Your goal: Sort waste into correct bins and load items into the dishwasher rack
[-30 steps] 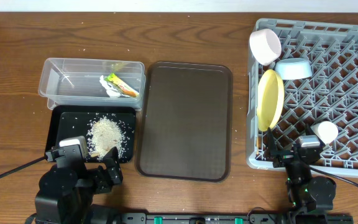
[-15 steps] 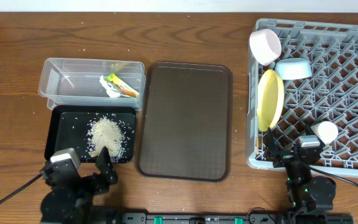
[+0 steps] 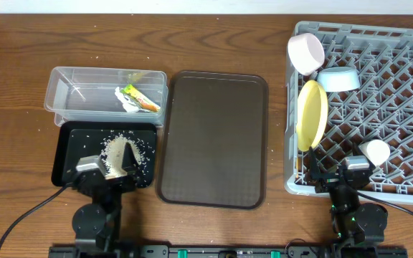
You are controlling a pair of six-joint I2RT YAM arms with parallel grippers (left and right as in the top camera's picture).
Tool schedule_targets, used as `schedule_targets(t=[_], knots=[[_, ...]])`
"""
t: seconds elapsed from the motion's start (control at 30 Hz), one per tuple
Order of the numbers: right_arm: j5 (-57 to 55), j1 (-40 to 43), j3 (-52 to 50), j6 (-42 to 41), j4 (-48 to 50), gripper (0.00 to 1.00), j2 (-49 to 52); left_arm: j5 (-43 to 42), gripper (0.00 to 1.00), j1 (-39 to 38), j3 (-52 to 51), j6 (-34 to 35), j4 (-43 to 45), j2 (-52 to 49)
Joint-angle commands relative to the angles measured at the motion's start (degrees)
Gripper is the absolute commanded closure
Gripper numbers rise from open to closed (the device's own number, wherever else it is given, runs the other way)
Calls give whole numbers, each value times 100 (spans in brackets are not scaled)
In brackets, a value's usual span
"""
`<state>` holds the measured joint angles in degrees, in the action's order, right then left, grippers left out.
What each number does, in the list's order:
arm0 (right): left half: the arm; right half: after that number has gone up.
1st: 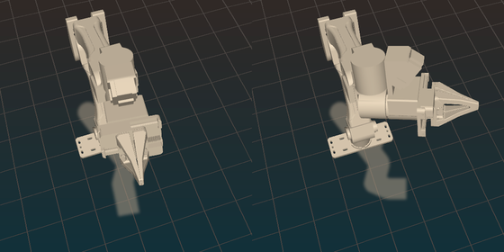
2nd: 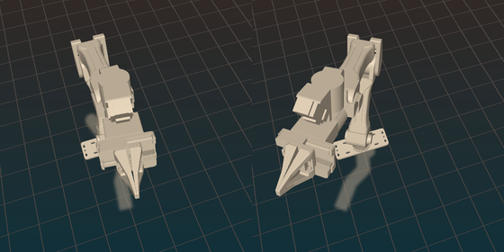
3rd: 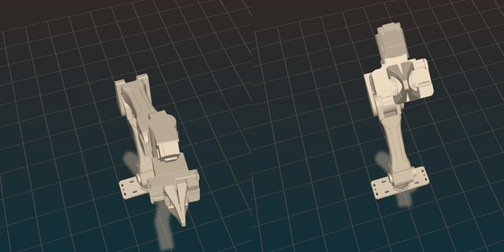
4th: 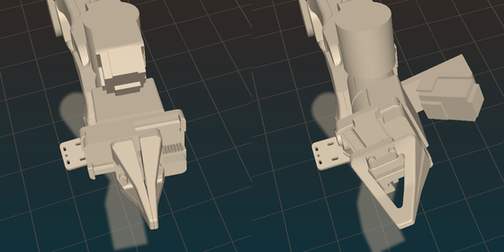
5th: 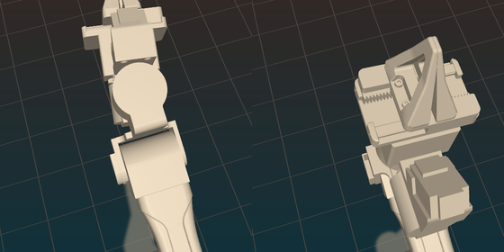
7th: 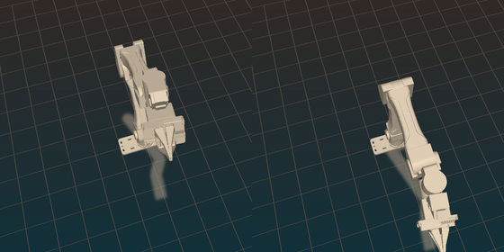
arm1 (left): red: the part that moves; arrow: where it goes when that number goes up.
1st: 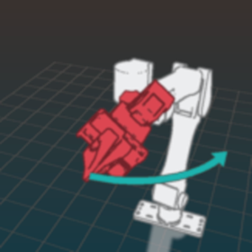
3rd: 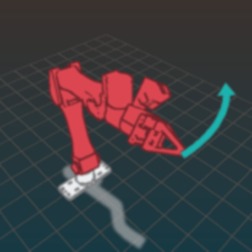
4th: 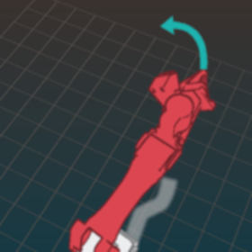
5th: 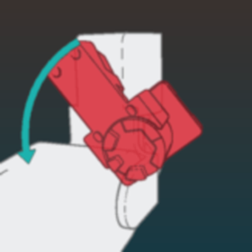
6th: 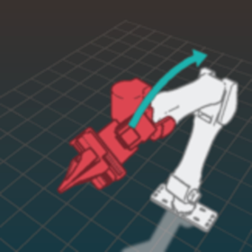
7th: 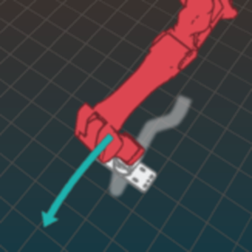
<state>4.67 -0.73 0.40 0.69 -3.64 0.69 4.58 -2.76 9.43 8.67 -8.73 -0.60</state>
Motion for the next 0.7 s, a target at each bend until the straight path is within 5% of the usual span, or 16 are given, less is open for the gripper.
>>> schedule_targets(t=[0.0, 0.13, 0.67], knots=[[-35, -46, -9, 68, -26, 1, -35, -140, 5, 24, -435, -378, 501, 50], [-35, -46, -9, 68, -26, 1, -35, -417, 5, 24, -892, -632, 997, 50], [-35, -46, -9, 68, -24, 1, -35, -544, 5, 24, -920, -737, 472, 26]])
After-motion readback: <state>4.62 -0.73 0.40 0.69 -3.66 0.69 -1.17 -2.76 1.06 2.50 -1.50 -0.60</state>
